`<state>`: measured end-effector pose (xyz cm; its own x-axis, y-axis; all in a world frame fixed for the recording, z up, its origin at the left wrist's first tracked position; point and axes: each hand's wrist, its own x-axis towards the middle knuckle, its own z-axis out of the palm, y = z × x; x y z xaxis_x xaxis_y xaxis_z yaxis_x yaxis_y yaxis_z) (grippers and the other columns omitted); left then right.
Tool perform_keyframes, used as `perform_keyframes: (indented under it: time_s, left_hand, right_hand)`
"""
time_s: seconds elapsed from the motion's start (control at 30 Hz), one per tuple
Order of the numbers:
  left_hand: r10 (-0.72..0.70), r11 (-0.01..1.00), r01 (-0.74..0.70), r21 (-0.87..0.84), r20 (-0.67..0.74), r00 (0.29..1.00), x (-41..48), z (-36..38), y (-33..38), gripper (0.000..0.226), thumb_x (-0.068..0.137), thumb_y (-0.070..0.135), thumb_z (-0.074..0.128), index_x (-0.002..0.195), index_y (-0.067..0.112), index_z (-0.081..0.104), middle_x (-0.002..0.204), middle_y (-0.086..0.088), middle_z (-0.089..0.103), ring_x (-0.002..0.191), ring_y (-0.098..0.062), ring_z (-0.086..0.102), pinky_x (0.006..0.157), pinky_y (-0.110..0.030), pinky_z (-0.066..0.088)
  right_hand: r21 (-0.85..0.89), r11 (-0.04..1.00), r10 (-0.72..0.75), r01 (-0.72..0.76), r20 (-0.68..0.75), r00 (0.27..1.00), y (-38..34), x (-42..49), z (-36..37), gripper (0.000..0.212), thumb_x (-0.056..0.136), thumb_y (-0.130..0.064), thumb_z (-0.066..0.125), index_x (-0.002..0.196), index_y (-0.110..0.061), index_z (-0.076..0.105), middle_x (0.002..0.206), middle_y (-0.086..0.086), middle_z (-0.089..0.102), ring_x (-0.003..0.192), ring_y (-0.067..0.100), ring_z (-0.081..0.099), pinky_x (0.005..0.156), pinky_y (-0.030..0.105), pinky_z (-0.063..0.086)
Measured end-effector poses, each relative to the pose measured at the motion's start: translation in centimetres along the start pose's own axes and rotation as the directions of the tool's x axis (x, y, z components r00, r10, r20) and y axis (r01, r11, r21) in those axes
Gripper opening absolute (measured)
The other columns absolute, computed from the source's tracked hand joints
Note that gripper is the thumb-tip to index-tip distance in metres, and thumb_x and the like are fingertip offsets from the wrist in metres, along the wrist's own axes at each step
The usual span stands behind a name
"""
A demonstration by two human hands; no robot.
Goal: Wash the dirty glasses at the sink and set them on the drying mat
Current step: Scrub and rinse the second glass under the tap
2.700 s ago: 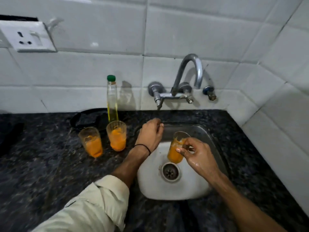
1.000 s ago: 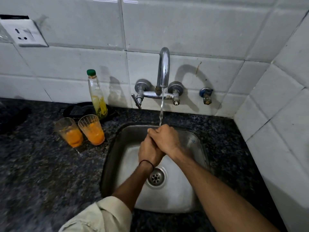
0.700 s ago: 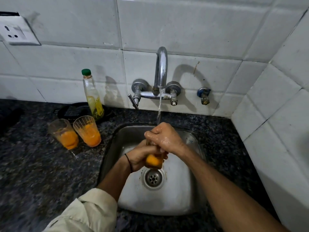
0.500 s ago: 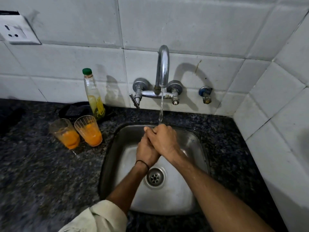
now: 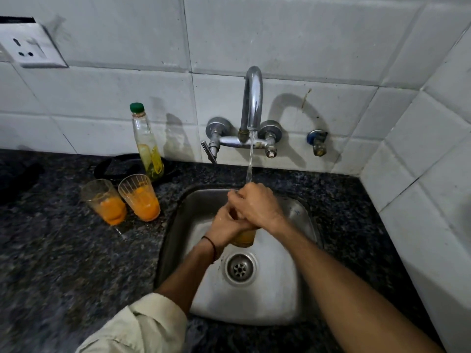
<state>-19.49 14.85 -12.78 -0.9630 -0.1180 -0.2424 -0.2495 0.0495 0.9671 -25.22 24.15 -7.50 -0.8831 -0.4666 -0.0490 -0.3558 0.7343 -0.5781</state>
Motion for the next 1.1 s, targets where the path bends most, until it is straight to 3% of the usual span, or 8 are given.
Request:
perform_keyframes:
  time_s: [0.1, 0.3, 0.47, 0.63, 0.77, 0.87, 1.0, 1.1]
  left_hand:
    - [-0.064, 0.973, 0.130, -0.189, 0.320, 0.945, -0.1, -1.9, 0.2, 0.032, 0.081, 0.011, 0.073, 0.112, 0.011, 0.064, 0.105, -0.011, 0.071, 0.096, -0.024, 0.069, 0.085, -0.037, 0.056]
    - [0.112, 0.962, -0.025, 0.271, -0.311, 0.944, -0.2, 2.2, 0.0, 0.029, 0.085, 0.025, 0.066, 0.112, 0.022, 0.057, 0.098, -0.001, 0.069, 0.091, -0.020, 0.066, 0.079, -0.044, 0.057]
    - [0.012, 0.996, 0.006, -0.086, 0.212, 0.977, -0.4, -1.6, -1.1, 0.046, 0.067, 0.018, 0.079, 0.109, 0.022, 0.063, 0.106, -0.003, 0.071, 0.104, -0.019, 0.067, 0.091, -0.034, 0.055]
    - [0.243, 0.950, -0.194, 0.246, -0.188, 0.952, 0.8, -0.4, -1.2, 0.015, 0.086, 0.012, 0.067, 0.096, 0.022, 0.065, 0.090, 0.004, 0.069, 0.087, -0.011, 0.067, 0.071, -0.014, 0.052]
    - [0.356, 0.901, -0.325, 0.288, -0.060, 0.932, 1.9, -2.1, -0.7, 0.024, 0.077, 0.015, 0.068, 0.099, 0.023, 0.064, 0.093, 0.005, 0.070, 0.087, -0.001, 0.065, 0.077, -0.014, 0.051]
    - [0.325, 0.893, -0.330, 0.308, 0.069, 0.943, 1.9, -3.3, -0.4, 0.056, 0.057, 0.007, 0.082, 0.099, 0.037, 0.061, 0.095, 0.008, 0.070, 0.088, 0.000, 0.066, 0.079, -0.018, 0.050]
    - [0.272, 0.848, -0.306, 0.434, 0.140, 0.952, 2.1, -1.4, -0.2, 0.055, 0.055, 0.010, 0.082, 0.100, 0.033, 0.062, 0.091, 0.008, 0.069, 0.085, 0.002, 0.066, 0.077, -0.008, 0.049]
    - [0.313, 0.857, -0.327, 0.397, 0.102, 0.944, 2.1, -1.2, 0.0, 0.051, 0.061, 0.004, 0.084, 0.102, 0.026, 0.063, 0.092, 0.016, 0.066, 0.084, 0.009, 0.062, 0.075, -0.001, 0.045]
  right_hand:
    - [0.214, 0.976, -0.075, 0.038, 0.170, 0.982, 0.9, -0.1, -1.5, 0.041, 0.097, -0.036, 0.057, 0.062, -0.016, 0.062, 0.055, -0.002, 0.056, 0.050, 0.006, 0.051, 0.055, 0.025, 0.044]
    - [-0.039, 0.981, 0.182, -0.189, -0.139, 0.973, -1.4, -0.6, 1.5, 0.039, 0.100, -0.043, 0.050, 0.079, -0.014, 0.066, 0.069, 0.001, 0.061, 0.063, 0.017, 0.057, 0.063, 0.028, 0.045]
    - [0.033, 0.992, -0.125, 0.121, 0.178, 0.976, -0.5, -1.9, -0.1, 0.038, 0.098, -0.037, 0.055, 0.064, -0.022, 0.058, 0.062, 0.000, 0.054, 0.058, 0.011, 0.050, 0.060, 0.027, 0.038]
    - [0.059, 0.998, -0.046, 0.034, 0.216, 0.975, -1.0, -2.6, 0.0, 0.023, 0.099, -0.029, 0.051, 0.080, -0.022, 0.061, 0.078, -0.002, 0.061, 0.074, 0.009, 0.055, 0.086, 0.043, 0.046]
    - [0.297, 0.954, -0.040, -0.034, 0.240, 0.970, -0.9, -4.8, 0.6, 0.029, 0.095, -0.005, 0.048, 0.118, -0.013, 0.063, 0.113, 0.010, 0.065, 0.102, 0.020, 0.061, 0.089, 0.039, 0.050]
    - [-0.201, 0.907, -0.269, 0.370, 0.398, 0.877, 2.1, -4.3, -1.6, 0.060, 0.090, 0.001, 0.050, 0.144, -0.025, 0.045, 0.142, 0.001, 0.051, 0.126, 0.016, 0.049, 0.107, 0.037, 0.040]
    - [-0.574, 0.262, -0.410, 0.776, 0.661, 0.628, 3.1, -1.5, -4.0, 0.047, 0.087, -0.009, 0.061, 0.133, -0.023, 0.058, 0.138, -0.005, 0.057, 0.142, 0.017, 0.034, 0.121, 0.051, 0.009]
    - [-0.615, 0.499, -0.306, 0.610, 0.534, 0.788, 1.4, -0.9, -1.4, 0.037, 0.085, -0.015, 0.063, 0.122, -0.019, 0.058, 0.125, 0.004, 0.062, 0.127, 0.026, 0.047, 0.117, 0.047, 0.025]
